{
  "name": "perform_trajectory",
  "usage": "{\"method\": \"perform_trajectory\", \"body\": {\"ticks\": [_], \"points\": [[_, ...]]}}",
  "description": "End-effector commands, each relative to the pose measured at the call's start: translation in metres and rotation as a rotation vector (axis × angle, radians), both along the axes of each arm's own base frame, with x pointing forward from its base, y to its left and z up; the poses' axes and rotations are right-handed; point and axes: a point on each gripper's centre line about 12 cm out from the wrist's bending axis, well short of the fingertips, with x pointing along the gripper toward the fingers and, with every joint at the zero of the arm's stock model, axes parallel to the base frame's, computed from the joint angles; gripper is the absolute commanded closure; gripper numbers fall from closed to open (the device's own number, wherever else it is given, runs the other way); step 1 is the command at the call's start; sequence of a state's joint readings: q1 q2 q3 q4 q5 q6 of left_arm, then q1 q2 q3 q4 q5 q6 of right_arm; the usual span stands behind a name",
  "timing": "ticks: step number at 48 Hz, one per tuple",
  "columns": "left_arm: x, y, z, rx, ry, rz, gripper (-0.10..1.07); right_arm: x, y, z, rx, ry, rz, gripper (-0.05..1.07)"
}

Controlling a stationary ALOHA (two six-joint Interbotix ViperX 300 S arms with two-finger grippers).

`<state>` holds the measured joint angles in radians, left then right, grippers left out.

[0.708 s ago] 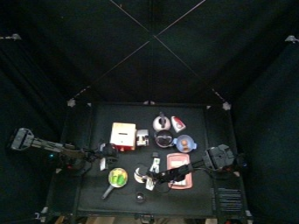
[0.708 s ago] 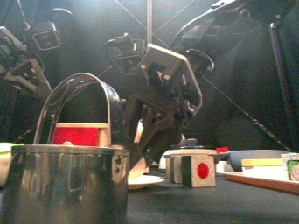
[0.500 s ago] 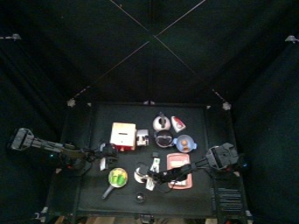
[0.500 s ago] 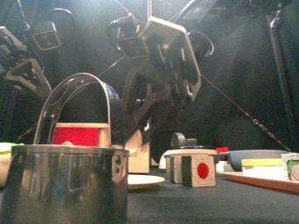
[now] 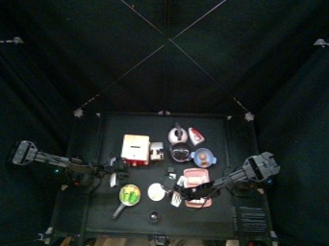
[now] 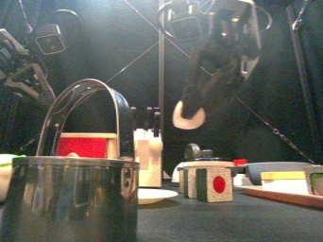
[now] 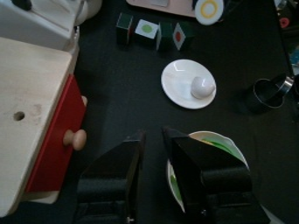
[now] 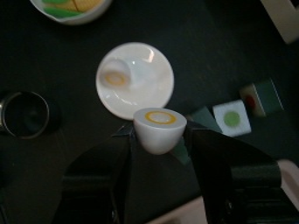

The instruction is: Place egg half on plate

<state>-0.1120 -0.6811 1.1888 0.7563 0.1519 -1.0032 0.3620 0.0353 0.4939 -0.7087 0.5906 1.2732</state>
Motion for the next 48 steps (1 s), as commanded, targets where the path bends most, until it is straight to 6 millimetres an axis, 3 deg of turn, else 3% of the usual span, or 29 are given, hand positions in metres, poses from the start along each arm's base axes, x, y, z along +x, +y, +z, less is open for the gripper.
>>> {"method": "perform_trajectory", "body": {"ticks": [1,10,31,48], "points": [[0.003,0.0,0.004,-0.012,-0.015,0.003,0.3,-0.018,-0.006,0.022,0.019,-0.022,-0.054,0.34],[0.003,0.0,0.004,-0.014,-0.015,0.004,0.3,-0.053,-0.017,0.021,0.044,-0.002,-0.198,0.34],[0.003,0.0,0.004,-0.014,-0.015,0.005,0.3,-0.131,-0.054,-0.003,0.16,-0.024,-0.605,0.34],[0.002,0.001,0.002,-0.014,-0.009,0.009,0.3,-0.155,-0.062,-0.026,0.154,0.068,-0.73,0.32]]}}
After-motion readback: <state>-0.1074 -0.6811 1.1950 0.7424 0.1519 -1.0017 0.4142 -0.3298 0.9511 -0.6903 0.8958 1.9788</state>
